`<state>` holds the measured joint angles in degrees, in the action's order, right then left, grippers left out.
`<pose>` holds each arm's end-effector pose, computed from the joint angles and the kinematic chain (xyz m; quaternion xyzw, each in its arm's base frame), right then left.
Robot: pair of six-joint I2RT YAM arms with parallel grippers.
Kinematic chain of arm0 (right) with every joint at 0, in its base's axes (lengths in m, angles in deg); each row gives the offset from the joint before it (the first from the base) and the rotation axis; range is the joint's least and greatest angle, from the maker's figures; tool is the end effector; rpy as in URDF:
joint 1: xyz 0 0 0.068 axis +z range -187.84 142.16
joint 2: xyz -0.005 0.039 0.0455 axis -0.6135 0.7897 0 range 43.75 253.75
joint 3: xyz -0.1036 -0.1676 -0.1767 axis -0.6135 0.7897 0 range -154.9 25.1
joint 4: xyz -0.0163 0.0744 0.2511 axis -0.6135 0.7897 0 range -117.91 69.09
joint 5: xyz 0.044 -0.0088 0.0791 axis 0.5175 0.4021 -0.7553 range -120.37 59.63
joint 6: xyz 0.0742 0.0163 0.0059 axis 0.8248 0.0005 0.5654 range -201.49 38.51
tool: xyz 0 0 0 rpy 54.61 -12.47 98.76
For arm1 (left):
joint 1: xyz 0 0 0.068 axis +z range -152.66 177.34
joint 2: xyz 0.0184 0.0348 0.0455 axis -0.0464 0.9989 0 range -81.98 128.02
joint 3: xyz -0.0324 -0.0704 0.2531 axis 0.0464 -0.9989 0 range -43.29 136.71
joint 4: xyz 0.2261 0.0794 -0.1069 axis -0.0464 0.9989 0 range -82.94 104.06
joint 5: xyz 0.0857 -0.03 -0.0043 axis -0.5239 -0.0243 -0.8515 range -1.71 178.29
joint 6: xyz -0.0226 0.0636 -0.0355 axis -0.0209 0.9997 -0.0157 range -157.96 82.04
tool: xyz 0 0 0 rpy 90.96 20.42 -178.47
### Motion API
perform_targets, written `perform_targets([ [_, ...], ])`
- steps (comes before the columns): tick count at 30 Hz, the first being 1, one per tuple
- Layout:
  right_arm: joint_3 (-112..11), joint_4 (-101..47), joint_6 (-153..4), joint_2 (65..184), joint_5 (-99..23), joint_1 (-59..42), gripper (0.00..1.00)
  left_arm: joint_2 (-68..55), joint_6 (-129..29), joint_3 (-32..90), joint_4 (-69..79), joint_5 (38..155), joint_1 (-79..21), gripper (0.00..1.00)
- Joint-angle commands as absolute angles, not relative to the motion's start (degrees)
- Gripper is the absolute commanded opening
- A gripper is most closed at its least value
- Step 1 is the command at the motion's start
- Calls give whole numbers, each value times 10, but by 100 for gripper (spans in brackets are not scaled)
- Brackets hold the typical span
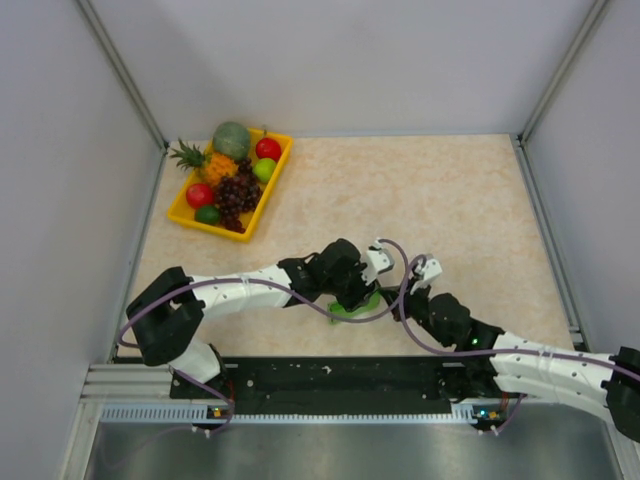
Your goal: Fold the paper box
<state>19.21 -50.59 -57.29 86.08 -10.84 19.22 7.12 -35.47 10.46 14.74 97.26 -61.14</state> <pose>0.1246 0.1524 0.1558 -0.1189 0.7733 0.2949 0.5486 0.1755 -0.3054 0.1817 0.4907 0.7721 -0.2499 0.3171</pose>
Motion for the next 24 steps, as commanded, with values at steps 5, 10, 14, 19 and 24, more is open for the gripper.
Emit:
perform_targets([
  [5,166,-457,-594,859,-97,202,0,-31,-410,88,121,962,-604,56],
  [10,161,-470,-579,873,-101,203,0,-129,-436,51,128,930,-603,61],
  [14,146,-457,-577,881,-100,203,0,-209,-466,9,149,894,-603,61],
  [19,128,-436,-571,886,-95,203,0,-259,-672,19,298,787,-603,58],
  [24,125,-441,-564,891,-93,203,0,-254,-814,44,462,754,-630,53],
])
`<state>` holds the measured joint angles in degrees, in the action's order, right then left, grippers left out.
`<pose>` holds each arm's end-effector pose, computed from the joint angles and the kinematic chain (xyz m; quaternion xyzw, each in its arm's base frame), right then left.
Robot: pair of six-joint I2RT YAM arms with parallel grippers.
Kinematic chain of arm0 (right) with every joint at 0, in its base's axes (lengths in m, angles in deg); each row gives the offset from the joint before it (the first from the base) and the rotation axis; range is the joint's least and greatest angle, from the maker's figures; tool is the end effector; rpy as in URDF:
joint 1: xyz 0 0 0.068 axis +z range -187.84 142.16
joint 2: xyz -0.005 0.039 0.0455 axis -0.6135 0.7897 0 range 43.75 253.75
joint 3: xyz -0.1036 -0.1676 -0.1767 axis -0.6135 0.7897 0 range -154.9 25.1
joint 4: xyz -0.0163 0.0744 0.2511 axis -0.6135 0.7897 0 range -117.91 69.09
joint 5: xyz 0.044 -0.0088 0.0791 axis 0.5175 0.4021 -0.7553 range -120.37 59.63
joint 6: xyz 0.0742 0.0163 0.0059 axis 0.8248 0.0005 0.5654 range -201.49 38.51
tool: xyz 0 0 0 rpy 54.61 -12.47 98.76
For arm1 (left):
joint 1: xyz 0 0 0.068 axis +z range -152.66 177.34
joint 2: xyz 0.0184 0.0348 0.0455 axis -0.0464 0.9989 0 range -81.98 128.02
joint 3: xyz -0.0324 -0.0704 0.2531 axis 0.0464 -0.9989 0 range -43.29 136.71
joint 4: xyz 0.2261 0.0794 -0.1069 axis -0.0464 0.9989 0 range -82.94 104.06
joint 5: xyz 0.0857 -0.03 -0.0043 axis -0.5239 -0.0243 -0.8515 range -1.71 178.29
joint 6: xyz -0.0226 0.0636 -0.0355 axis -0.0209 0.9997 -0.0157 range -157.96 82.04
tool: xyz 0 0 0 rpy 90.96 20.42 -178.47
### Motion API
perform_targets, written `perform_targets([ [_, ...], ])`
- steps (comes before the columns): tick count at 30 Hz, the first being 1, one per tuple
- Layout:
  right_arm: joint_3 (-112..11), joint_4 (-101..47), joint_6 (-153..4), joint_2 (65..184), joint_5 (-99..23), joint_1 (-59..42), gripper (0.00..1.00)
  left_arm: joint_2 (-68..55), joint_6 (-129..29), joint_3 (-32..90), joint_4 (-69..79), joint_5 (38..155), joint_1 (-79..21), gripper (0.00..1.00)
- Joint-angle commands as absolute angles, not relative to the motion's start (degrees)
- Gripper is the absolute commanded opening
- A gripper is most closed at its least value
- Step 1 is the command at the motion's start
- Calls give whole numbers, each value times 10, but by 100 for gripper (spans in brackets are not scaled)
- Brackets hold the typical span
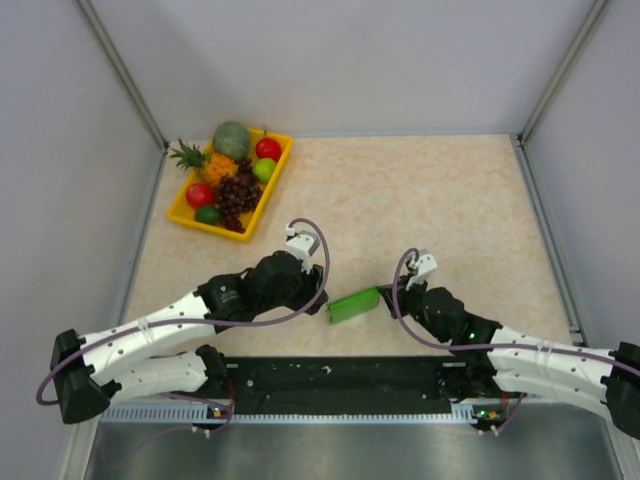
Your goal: Fold the paper box
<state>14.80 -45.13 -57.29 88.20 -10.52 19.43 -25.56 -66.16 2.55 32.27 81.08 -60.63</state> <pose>0.1287 0.1595 0.1649 -0.1269 0.7879 0.2778 0.5347 0.1360 -0.2021 0.2596 0.2006 0.8659 -0.2698 0.3703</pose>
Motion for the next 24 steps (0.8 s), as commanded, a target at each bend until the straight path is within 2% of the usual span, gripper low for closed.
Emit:
perform_targets([
  [1,124,-441,-563,894,-94,203,0,-249,-827,41,460,742,-644,53],
  [6,123,-440,-557,896,-95,203,0,-183,-837,80,488,639,-702,48],
  [8,122,-432,-557,892,-93,203,0,-150,-834,106,487,639,-710,45],
  [13,121,-422,-558,885,-90,204,0,-105,-821,135,461,638,-718,48],
  [20,122,-422,-559,883,-91,205,0,-15,-816,225,528,616,-718,47],
  [24,120,-422,-562,883,-91,205,0,-5,-823,224,534,625,-718,38],
])
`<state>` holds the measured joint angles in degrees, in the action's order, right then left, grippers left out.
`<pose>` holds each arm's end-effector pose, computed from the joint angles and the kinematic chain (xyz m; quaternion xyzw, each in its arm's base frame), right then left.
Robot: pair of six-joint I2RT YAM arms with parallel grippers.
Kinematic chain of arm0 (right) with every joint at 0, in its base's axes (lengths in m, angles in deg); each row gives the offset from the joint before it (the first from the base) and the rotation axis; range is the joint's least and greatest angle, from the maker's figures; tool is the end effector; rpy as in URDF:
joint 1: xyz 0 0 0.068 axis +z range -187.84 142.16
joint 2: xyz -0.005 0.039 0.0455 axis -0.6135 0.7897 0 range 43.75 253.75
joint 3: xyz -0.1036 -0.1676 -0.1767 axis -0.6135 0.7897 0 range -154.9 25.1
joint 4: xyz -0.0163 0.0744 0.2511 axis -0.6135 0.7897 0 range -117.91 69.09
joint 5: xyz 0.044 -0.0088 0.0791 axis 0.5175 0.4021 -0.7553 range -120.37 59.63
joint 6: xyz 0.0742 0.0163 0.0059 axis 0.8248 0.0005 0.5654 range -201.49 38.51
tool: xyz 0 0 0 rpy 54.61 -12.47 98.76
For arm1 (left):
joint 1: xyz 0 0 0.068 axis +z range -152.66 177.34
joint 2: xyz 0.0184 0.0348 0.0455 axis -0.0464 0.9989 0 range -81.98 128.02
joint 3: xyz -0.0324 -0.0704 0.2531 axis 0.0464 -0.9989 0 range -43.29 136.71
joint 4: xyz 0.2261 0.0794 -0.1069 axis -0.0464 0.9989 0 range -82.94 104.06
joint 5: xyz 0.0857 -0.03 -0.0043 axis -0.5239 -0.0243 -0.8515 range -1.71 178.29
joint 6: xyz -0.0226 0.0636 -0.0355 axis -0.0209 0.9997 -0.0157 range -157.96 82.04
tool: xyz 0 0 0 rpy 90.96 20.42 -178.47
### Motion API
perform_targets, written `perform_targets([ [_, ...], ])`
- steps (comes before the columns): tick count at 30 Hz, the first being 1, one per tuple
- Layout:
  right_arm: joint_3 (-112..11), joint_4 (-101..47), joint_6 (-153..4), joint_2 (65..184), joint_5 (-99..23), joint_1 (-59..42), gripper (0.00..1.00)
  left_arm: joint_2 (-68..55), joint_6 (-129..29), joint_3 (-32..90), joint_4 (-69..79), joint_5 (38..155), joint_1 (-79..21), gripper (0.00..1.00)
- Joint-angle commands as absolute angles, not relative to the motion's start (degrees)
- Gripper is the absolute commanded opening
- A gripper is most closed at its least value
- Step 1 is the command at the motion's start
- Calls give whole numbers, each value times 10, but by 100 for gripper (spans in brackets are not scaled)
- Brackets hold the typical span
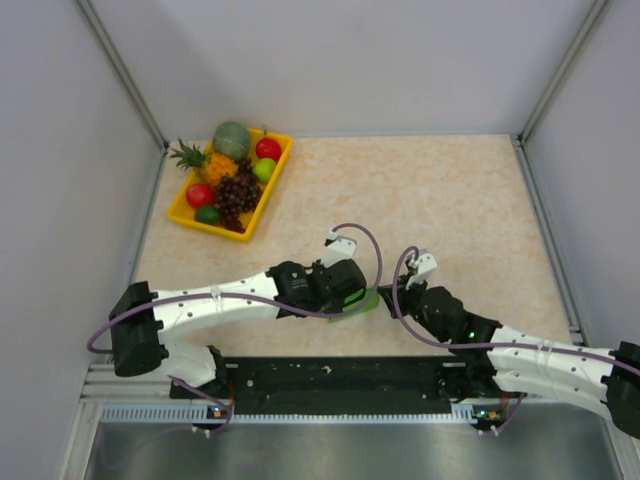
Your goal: Fold the paper box
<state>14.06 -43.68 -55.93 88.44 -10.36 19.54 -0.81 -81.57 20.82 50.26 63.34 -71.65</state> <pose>0.1290 0.1603 0.1656 -0.1199 0.7936 0.2787 0.5274 0.1327 -0.2696 0.2362 0.1533 0.9328 -0.0927 0.3127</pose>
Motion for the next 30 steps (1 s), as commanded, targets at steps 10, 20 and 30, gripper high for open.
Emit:
perform_targets([
  [10,120,-423,-561,889,-94,205,0,-31,-821,195,527,638,-717,37],
  [20,119,-420,-561,886,-94,208,0,-2,-814,216,541,638,-715,29],
  [30,120,-422,-560,888,-93,211,0,12,-808,210,540,642,-712,23],
])
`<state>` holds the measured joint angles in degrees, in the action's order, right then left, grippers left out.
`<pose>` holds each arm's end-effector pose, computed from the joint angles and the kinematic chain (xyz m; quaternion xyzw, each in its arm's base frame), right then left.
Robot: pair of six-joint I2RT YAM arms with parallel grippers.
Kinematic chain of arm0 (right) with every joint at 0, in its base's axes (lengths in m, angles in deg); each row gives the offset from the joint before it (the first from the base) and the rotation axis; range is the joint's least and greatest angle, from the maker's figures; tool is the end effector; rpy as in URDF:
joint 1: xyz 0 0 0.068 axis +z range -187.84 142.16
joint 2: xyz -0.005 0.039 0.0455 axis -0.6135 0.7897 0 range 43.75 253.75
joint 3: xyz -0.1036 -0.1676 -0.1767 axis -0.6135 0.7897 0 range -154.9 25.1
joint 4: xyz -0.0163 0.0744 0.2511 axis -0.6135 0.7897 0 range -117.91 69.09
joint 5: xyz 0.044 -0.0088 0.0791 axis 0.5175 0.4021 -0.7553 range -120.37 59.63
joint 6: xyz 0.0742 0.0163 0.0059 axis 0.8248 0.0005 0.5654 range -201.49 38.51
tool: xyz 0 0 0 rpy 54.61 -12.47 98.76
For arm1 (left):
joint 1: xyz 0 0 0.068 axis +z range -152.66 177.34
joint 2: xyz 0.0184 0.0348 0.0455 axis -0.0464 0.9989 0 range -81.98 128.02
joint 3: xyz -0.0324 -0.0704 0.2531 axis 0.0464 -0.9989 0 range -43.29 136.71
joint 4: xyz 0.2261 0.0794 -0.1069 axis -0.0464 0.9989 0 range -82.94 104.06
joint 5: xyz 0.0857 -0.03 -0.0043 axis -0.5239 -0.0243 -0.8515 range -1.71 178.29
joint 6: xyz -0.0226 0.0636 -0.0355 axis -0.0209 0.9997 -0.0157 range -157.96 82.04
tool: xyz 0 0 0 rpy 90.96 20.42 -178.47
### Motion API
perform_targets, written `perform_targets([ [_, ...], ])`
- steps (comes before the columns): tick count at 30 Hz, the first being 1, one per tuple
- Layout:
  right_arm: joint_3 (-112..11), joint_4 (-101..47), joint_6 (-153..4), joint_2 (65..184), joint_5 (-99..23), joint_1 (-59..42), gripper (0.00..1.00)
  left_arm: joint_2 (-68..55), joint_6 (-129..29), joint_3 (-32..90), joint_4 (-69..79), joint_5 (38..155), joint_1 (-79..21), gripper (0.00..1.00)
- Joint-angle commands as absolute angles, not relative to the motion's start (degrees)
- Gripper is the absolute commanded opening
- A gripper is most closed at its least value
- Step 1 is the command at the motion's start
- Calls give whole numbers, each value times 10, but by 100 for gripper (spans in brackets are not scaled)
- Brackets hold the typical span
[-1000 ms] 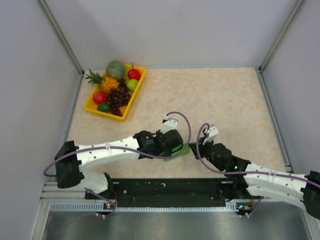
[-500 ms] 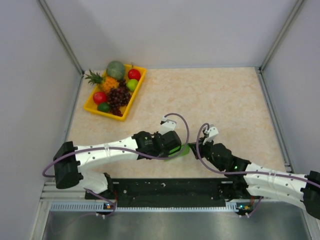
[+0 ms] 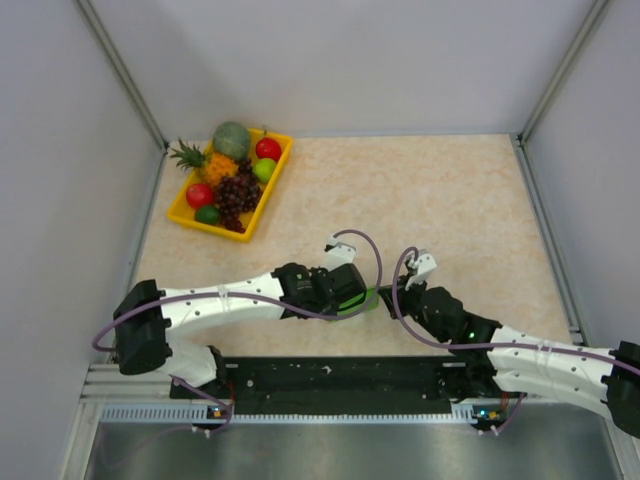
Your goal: Fold the paper box
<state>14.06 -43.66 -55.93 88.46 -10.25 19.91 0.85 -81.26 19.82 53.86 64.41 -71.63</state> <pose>0.1280 0.1610 0.1655 -0.1220 0.7934 0.2796 0.5267 0.1295 -0.2640 0.2186 0.1718 0.9433 -0.0525 0.2791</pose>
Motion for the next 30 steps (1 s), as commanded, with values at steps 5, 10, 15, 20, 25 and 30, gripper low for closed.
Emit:
perform_targets([
  [5,119,-421,-561,889,-89,216,0,18,-800,209,531,636,-710,21],
  [10,117,-422,-562,892,-88,217,0,25,-793,208,526,641,-702,13],
  [15,114,-425,-563,902,-91,217,0,19,-786,207,513,653,-695,2],
  [20,110,-427,-567,909,-91,221,0,18,-792,210,504,682,-685,0],
  [25,107,-427,-572,918,-94,225,0,7,-794,214,489,729,-660,0],
  [30,115,-435,-568,931,-95,230,0,-7,-788,208,462,779,-641,0],
])
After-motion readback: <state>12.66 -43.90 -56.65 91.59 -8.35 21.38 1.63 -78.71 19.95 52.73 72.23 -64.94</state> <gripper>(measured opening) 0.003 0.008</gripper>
